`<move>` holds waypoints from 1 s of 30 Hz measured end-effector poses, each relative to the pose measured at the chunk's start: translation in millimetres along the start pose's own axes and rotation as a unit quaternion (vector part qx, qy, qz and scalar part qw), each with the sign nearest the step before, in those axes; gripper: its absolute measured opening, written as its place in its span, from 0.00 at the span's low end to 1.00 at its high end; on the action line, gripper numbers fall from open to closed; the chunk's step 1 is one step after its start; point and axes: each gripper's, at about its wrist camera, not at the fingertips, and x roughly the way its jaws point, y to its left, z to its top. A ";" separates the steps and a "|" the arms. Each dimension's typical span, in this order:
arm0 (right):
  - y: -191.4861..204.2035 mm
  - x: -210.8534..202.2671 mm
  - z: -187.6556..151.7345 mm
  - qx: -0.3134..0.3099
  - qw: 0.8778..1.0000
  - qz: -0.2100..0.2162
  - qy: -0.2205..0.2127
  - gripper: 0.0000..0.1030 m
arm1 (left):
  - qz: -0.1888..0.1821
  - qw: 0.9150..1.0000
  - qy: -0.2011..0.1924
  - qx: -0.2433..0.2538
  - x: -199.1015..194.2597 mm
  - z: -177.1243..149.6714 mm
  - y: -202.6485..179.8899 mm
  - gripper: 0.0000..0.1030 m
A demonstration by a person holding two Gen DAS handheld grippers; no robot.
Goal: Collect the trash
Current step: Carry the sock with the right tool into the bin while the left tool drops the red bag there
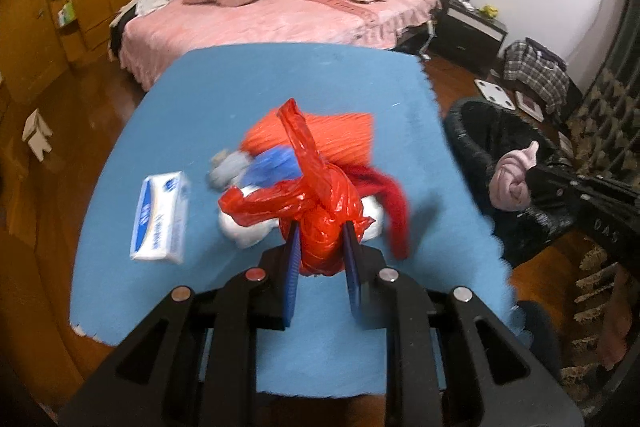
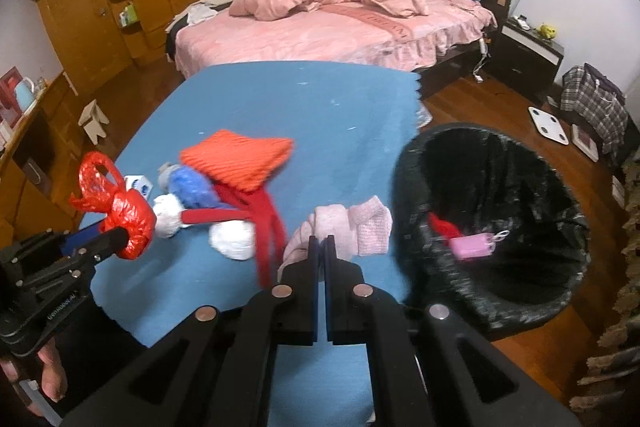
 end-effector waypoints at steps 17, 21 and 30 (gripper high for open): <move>-132.0 -4.0 19.9 0.038 0.999 -0.033 0.012 0.02 | -0.053 0.998 -0.003 0.044 39.9 57.5 -148.8 0.19; -164.7 1.5 24.4 0.046 0.998 -0.038 0.019 0.02 | -0.063 0.997 0.004 0.047 59.4 67.5 -174.1 0.19; -237.4 39.6 30.6 0.063 0.996 -0.036 0.052 0.02 | -0.086 0.993 0.031 0.069 108.7 78.8 -232.5 0.19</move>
